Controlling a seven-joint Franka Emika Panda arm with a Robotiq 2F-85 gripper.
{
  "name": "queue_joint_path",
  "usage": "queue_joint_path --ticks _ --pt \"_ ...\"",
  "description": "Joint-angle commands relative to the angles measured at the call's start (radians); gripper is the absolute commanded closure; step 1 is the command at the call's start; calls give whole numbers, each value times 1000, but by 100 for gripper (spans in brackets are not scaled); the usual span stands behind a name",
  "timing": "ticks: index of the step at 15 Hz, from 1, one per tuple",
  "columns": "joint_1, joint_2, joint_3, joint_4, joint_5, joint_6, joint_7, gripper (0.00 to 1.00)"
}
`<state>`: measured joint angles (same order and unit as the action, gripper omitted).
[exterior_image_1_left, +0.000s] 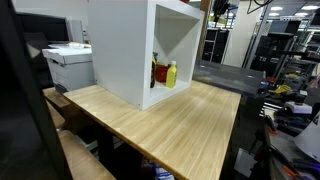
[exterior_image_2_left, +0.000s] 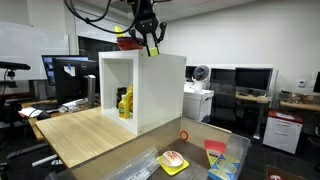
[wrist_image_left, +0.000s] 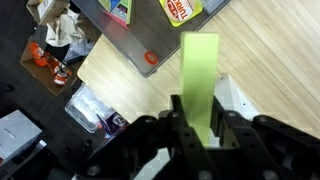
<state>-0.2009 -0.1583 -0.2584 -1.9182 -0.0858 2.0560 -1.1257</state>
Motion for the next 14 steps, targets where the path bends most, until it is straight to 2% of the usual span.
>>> queue_joint_path --ticks 1,14 --pt "14 -24 8 7 -11 -34 -18 93" --pt "46 -37 19 55 4 -65 -15 93"
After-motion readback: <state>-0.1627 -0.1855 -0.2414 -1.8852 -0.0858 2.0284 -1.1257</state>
